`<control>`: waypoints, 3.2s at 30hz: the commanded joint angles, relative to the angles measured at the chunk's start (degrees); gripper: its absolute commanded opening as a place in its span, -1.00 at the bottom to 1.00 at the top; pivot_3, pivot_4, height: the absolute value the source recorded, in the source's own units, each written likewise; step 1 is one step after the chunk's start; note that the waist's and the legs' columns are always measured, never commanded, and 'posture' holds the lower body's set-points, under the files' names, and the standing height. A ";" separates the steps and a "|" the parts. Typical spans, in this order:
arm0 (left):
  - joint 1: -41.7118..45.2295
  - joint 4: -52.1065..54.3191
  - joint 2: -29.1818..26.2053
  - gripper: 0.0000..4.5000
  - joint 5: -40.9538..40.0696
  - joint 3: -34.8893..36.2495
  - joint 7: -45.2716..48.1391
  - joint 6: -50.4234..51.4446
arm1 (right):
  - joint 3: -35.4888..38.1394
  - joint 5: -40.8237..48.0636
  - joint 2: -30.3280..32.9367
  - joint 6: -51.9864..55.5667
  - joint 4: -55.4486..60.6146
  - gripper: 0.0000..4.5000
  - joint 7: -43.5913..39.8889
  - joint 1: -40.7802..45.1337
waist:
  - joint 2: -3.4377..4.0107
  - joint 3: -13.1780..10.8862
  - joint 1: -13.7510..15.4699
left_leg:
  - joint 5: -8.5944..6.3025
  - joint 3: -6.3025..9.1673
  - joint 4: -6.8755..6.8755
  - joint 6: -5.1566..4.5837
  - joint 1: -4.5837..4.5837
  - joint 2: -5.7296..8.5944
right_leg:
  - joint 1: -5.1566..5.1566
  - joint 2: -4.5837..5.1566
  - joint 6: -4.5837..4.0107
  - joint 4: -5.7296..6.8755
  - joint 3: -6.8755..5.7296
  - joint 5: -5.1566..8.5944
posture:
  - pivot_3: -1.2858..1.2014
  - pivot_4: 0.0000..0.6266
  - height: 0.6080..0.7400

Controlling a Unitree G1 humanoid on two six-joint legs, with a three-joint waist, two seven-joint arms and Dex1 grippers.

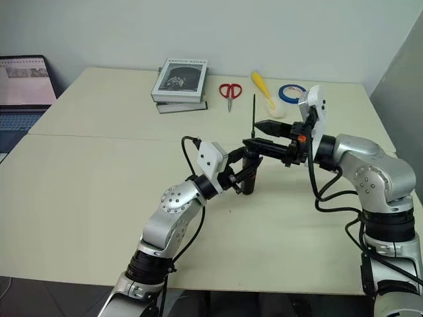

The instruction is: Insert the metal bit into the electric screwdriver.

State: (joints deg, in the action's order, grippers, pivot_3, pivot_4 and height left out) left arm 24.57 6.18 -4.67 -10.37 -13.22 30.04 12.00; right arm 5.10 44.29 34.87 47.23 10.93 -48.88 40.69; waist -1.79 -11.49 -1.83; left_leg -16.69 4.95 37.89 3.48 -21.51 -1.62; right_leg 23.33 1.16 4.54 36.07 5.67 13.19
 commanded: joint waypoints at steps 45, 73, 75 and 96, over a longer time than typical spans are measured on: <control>0.56 1.50 0.31 -0.26 0.09 -0.47 0.06 -0.08 | -3.22 -4.11 2.16 -4.58 -2.45 -1.00 -9.02 3.37 | 0.01 0.01 0.14 | 0.00 0.03 0.07 0.00 -0.18 0.00 | 0.11 0.02 -0.22 -0.05 -0.05 -0.23 | 0.03 -0.52 1.00; 3.15 1.25 0.11 -0.26 0.12 -0.47 0.79 -0.10 | 2.64 -3.72 8.12 -4.06 0.93 1.00 -10.08 -0.92 | 0.02 0.01 0.24 | 0.01 0.04 0.07 0.00 -0.21 0.00 | 0.11 0.03 -0.26 -0.04 -0.06 -0.26 | 0.03 -0.52 1.00; 4.72 1.57 -0.22 -0.26 0.49 -0.38 0.89 -0.09 | 3.37 -3.88 9.29 -4.11 2.05 1.00 -9.83 -2.21 | 0.02 0.01 0.25 | 0.01 0.04 0.08 0.00 -0.22 0.01 | 0.11 0.03 -0.25 -0.04 -0.06 -0.26 | 0.03 -0.52 1.00; 42.16 -39.15 -21.78 -0.26 20.94 -15.90 35.47 -17.60 | 13.65 -13.76 23.41 -9.27 23.85 1.00 -4.43 -30.72 | 0.08 0.00 0.30 | 0.01 0.01 0.09 0.00 -0.41 0.02 | 0.26 0.03 -0.24 -0.07 -0.08 -0.24 | 0.03 -0.52 1.00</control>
State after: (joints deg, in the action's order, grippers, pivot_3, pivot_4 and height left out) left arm 62.84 -30.39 -27.87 9.42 -28.32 63.05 -1.49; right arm 15.74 31.15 56.36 37.79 31.19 -54.55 10.33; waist -1.71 -11.49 -1.52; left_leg -16.69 4.96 37.98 3.48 -21.93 -1.59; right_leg 23.59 1.19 4.31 36.00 5.61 12.95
